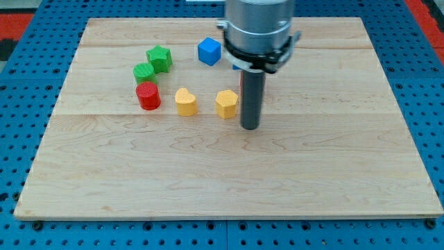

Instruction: Move the arm below the yellow hexagon

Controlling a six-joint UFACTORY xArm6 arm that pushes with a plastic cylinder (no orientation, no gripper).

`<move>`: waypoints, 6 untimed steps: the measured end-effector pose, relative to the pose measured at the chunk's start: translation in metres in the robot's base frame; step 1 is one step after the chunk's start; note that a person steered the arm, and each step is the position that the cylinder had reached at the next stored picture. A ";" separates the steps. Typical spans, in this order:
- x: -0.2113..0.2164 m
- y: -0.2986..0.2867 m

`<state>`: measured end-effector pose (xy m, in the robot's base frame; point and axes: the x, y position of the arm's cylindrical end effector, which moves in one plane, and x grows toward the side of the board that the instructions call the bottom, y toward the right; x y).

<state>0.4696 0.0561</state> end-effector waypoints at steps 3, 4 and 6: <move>0.001 0.073; 0.000 0.087; -0.005 0.054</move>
